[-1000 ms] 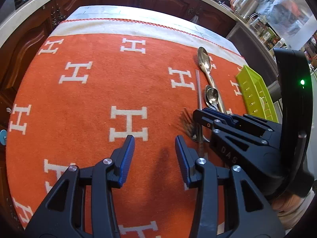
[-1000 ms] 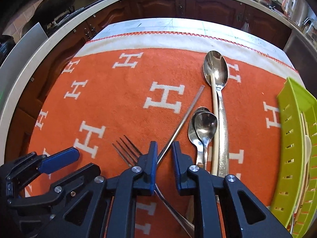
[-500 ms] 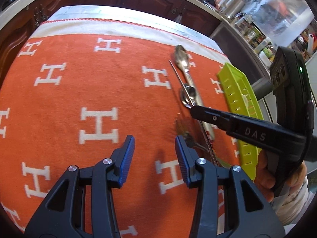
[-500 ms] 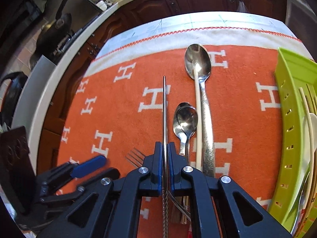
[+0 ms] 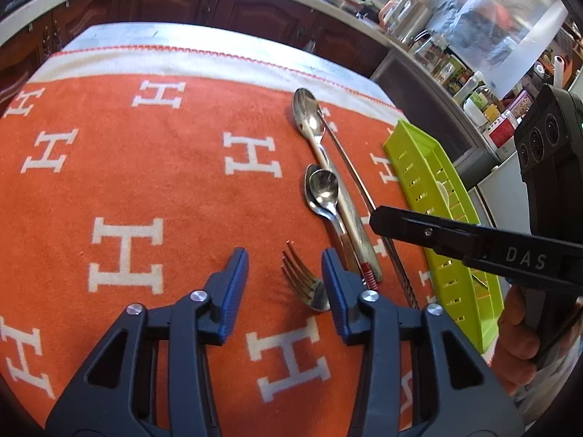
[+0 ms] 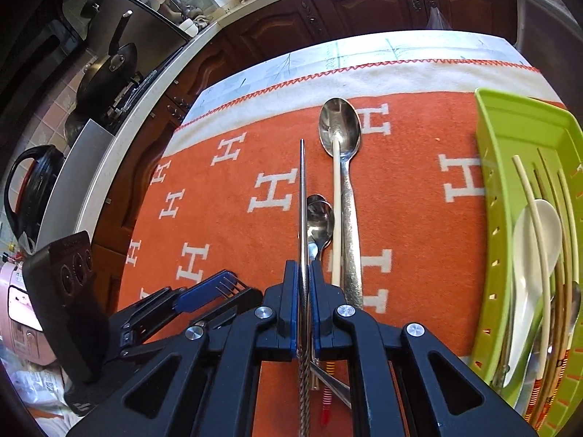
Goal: Organize utensils
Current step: 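Grasp a thin metal chopstick with the right tool while the left tool grasps another metal chopstick, then lower both metal chopsticks into the green tray and open both tools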
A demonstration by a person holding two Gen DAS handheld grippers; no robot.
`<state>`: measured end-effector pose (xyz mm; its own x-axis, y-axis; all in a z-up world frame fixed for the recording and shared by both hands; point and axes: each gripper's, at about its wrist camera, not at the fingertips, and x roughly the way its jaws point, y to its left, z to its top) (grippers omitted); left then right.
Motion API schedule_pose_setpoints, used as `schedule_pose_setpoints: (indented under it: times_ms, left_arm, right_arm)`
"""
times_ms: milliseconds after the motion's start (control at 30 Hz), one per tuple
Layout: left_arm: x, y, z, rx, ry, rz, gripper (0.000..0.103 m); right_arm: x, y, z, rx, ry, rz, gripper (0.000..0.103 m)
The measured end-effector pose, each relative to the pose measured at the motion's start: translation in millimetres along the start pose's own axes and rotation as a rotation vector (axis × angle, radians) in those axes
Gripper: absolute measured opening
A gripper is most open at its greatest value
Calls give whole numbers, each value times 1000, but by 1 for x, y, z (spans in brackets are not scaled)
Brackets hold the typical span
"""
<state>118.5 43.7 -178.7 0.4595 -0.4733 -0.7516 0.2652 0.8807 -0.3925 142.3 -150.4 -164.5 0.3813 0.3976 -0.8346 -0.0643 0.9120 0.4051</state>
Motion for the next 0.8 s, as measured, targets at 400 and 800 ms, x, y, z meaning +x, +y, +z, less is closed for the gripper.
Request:
schedule_pose_setpoints:
  times_ms: [400,800]
  left_arm:
    - [-19,-12,2,-16,-97,-22,0]
    - [-105,-70,24,141,-90,-104,0]
  right_arm:
    - [-22,-7,-9,19,-37,33,5]
    - [-119,-28,-41,63,-166,56,5]
